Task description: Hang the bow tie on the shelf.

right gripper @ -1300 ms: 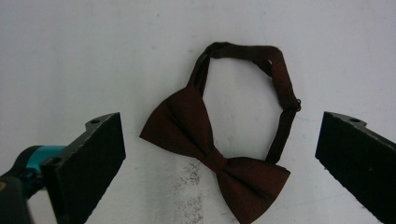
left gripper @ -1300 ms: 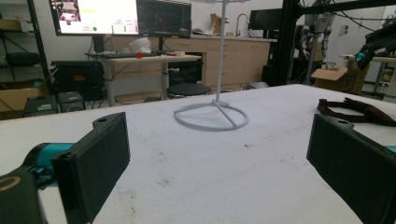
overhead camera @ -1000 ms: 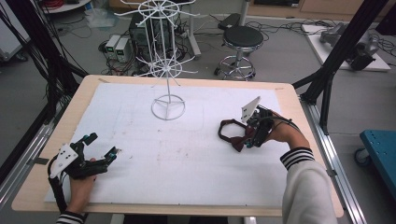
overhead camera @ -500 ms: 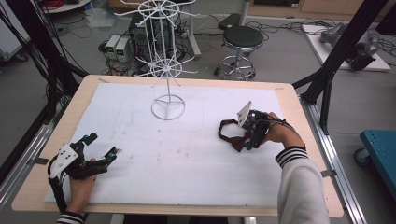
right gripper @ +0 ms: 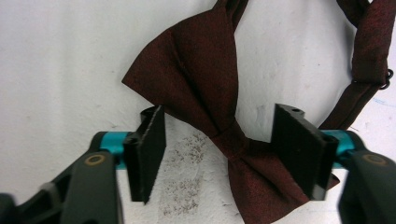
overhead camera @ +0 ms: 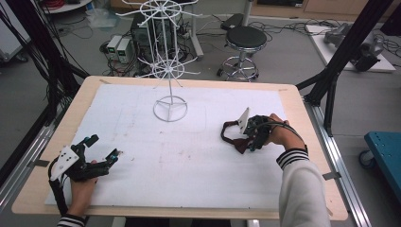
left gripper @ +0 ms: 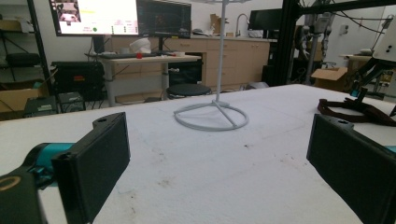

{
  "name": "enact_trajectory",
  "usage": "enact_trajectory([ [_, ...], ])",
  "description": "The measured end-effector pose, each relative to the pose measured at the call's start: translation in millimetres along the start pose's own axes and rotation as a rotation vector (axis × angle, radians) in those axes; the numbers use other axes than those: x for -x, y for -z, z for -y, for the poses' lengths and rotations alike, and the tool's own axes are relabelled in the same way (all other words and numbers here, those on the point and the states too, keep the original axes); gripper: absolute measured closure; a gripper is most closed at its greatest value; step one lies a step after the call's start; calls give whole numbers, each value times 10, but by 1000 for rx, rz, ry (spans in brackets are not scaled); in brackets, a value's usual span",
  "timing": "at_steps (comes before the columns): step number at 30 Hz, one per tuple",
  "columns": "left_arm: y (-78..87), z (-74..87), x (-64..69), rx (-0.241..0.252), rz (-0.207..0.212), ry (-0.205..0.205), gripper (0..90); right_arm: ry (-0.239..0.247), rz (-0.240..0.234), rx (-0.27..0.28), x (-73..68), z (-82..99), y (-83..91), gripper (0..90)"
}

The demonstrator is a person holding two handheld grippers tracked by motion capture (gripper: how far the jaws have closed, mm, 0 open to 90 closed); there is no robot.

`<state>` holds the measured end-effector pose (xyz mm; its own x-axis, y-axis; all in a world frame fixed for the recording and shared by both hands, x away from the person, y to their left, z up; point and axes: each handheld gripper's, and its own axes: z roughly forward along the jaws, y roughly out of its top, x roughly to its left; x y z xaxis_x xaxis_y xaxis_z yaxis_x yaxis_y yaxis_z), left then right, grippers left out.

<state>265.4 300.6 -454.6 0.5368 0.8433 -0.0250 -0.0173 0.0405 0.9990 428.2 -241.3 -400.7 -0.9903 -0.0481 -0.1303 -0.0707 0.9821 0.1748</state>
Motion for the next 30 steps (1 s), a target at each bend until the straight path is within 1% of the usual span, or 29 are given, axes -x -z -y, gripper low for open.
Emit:
enact_trajectory([
  [1, 0, 0, 0, 0, 0, 0, 64, 7, -8, -2, 3, -1, -7, 399],
  [4, 0, 0, -1, 0, 0, 1, 64, 6, -9, -4, 0, -3, -10, 424],
  [5, 0, 0, 0, 0, 0, 0, 64, 6, -16, -3, 6, -3, -15, 454],
  [6, 0, 0, 0, 0, 0, 0, 64, 6, -16, -3, 6, -3, -15, 454],
  [8, 0, 0, 1, 0, 0, -1, 64, -1, -31, -4, 9, -3, -22, 484],
  [9, 0, 0, 1, 0, 0, -1, 64, 1, -39, -5, 11, -4, -26, 517],
  [10, 1, 0, 0, 0, 0, -1, 64, 1, -39, -5, 11, -4, -26, 517],
  [12, 1, 0, 0, 0, 0, -1, 64, -5, -52, -9, 17, -8, -38, 591],
  [13, 1, 0, 0, 1, 1, -2, 64, -5, -52, -9, 17, -8, -38, 591],
  [15, 2, 0, -2, 1, 2, -1, 64, -6, -57, -14, 25, -4, -38, 667],
  [17, 2, 0, -1, 1, 2, -1, 64, -15, -60, -10, 28, 8, -34, 711],
  [18, 2, 0, -1, 1, 2, -1, 64, -10, -62, -11, 30, 10, -33, 733],
  [21, 3, 0, -1, 1, 3, -2, 64, 2, -59, -13, 27, 5, -28, 753],
  [24, 3, 0, -1, 1, 3, -1, 64, 1, -61, -11, 27, 3, -22, 757],
  [28, 3, 1, -2, 2, 3, -1, 64, -16, -53, 31, 26, -5, 22, 757],
  [30, 3, 0, -1, 1, 3, -2, 64, -13, -47, 62, 27, -17, 56, 757],
])
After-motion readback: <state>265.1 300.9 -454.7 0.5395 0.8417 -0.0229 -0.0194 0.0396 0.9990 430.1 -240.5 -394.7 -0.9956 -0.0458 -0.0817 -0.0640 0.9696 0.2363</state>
